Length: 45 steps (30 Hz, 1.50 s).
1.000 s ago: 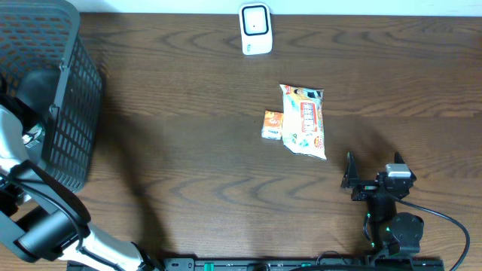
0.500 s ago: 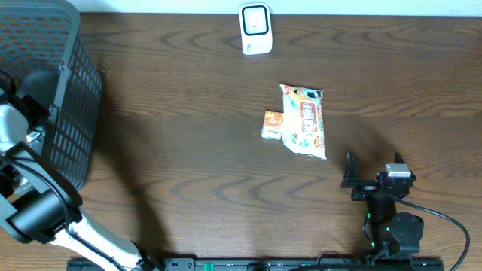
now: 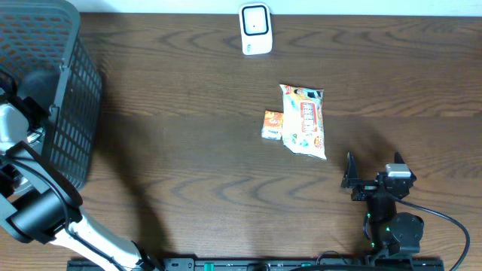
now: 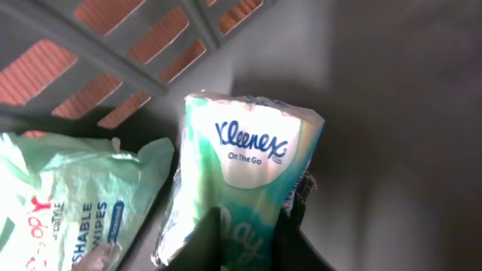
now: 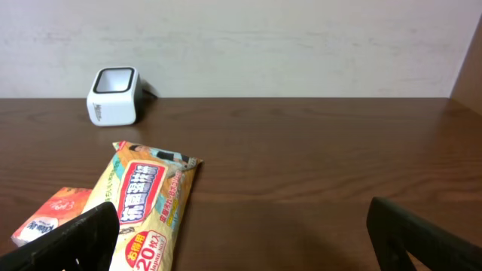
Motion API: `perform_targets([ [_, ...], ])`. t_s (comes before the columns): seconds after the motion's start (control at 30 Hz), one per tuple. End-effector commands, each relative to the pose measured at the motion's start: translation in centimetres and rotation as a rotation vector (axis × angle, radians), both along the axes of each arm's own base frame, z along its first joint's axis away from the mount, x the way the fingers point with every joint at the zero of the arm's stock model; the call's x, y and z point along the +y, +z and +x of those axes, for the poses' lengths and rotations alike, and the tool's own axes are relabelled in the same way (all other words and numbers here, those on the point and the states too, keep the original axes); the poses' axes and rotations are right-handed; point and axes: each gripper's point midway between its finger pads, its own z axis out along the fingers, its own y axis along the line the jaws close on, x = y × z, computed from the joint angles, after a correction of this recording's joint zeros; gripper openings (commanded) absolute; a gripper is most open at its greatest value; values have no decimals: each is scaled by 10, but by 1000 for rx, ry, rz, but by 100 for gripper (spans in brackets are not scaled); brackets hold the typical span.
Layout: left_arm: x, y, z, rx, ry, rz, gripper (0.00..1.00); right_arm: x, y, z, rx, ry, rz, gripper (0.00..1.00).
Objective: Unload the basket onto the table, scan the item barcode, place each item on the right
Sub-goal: 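Grasp the green Kleenex tissue pack in the basket with the left gripper, then carry the Kleenex pack to the scanner and present its barcode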
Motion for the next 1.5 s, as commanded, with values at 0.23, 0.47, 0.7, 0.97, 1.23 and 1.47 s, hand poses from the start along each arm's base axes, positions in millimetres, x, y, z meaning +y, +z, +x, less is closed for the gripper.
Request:
perform_targets([
  [0.23, -13, 9, -18, 19, 81, -56, 7, -2, -1, 0, 1, -7, 4, 99],
  [0.47, -40, 127, 1, -366, 120, -99, 7, -2, -1, 0, 1, -7, 4, 99],
  [0.7, -91, 256, -1, -768, 60, -183, 7, -2, -1, 0, 1, -7, 4, 99],
  [0.97, -197, 353, -22, -1004, -209, -295, 7, -2, -1, 0, 1, -7, 4, 99],
  [1.23, -345, 357, -9, -937, -614, -456, 7, -2, -1, 0, 1, -7, 4, 99],
  [1.47, -438, 305, -5, -717, -922, -480, 7, -2, -1, 0, 1, -7, 4, 99],
])
